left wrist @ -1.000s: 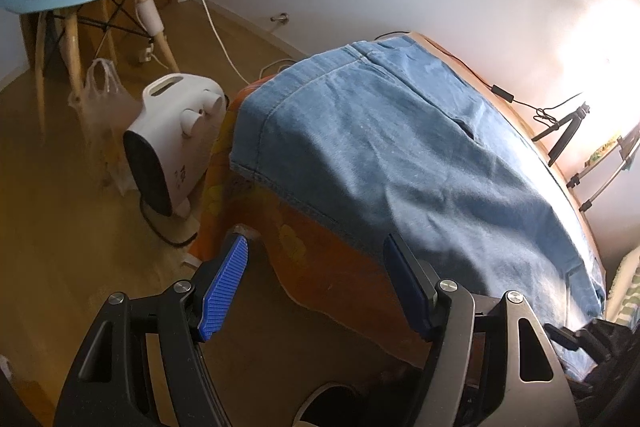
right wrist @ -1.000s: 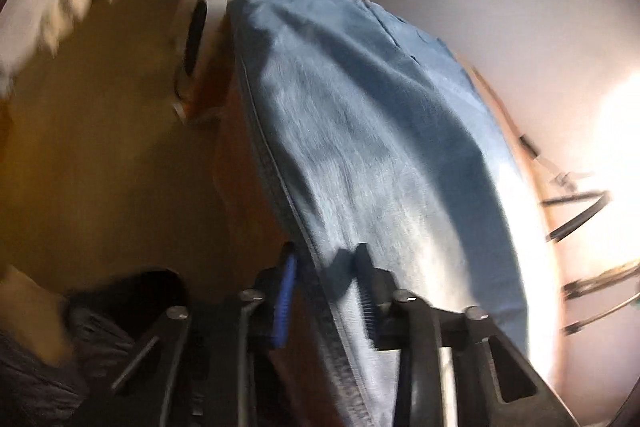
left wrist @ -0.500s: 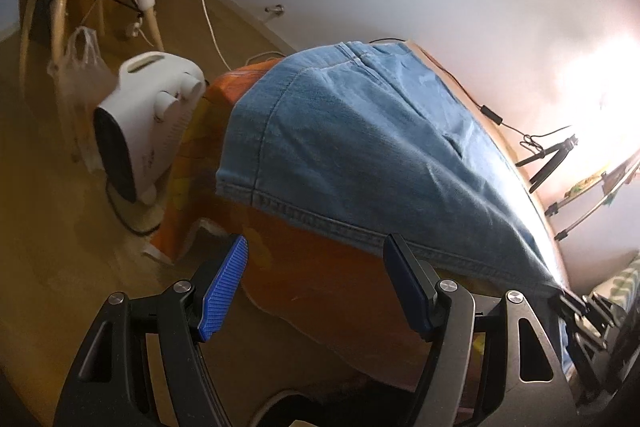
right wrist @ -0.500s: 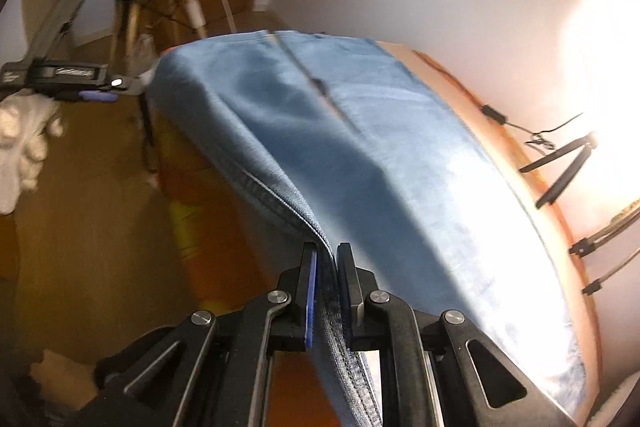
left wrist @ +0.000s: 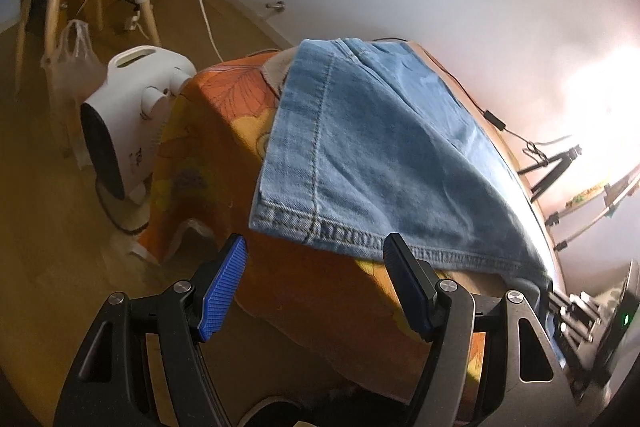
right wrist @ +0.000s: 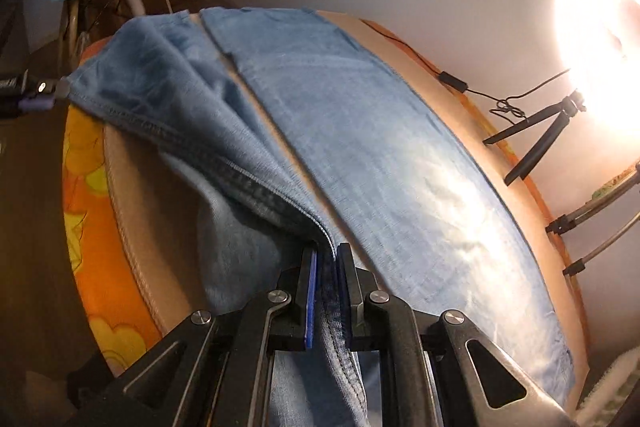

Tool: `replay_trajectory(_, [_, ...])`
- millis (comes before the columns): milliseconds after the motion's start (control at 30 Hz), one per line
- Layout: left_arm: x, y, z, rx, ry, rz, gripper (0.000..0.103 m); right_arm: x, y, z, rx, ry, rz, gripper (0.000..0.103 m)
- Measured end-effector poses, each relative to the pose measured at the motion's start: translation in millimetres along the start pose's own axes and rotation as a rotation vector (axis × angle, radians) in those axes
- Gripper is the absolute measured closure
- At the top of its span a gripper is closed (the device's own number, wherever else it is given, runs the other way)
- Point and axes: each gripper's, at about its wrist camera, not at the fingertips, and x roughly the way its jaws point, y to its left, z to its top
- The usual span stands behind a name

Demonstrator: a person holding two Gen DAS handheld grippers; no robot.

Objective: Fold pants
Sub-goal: 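Close the right gripper on the jeans hem, then close the left gripper on the other hem while the right gripper holds its hem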

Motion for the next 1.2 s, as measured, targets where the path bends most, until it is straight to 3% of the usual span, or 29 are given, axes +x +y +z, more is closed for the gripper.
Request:
replay_trajectory(167, [0.1, 4.4, 4.5, -0.055, -0.034, -0.016, 0.036, -2.7, 1.9, -7.3, -0.001, -0.003, 0.026, 0.095])
replay_trajectory(300, [2.4, 2.7, 6.6, -0.065, -0.043, -0.015, 0.061, -8.5, 4.1, -10.1, 0.002, -0.008, 0.044, 0.095])
replay_trajectory(333, [2.2, 2.0, 6.8, -0.062, -0.048, 0.000, 0.075, -10.3, 5.0, -11.6, 0.002, -0.010, 0.049, 0.094])
replay_trajectory(533, [-9.7, 2.1, 10.8, -0.050, -0.095, 0.012, 0.097, -23.7, 9.0, -23.6, -0.019, -0.020, 0.084, 0.075])
replay_trajectory(633, [-19.2, 0.3, 16.8, -0.034, -0.124, -0.012, 0.098, -28.8, 8.9, -35.3, -0.039, -0.020, 0.089, 0.065])
replay_trajectory(1067, [-8.2, -2.1, 16.0, -0.010, -0.121, -0.025, 0.098, -25.3, -0.7, -59.1, -0.019, 0.025, 0.101, 0.064])
replay_trajectory(1200, [-5.4, -5.2, 13.8, 0.007, -0.119, -0.012, 0.090, -26.7, 1.1, -60.8, -0.020, 0.026, 0.095, 0.064])
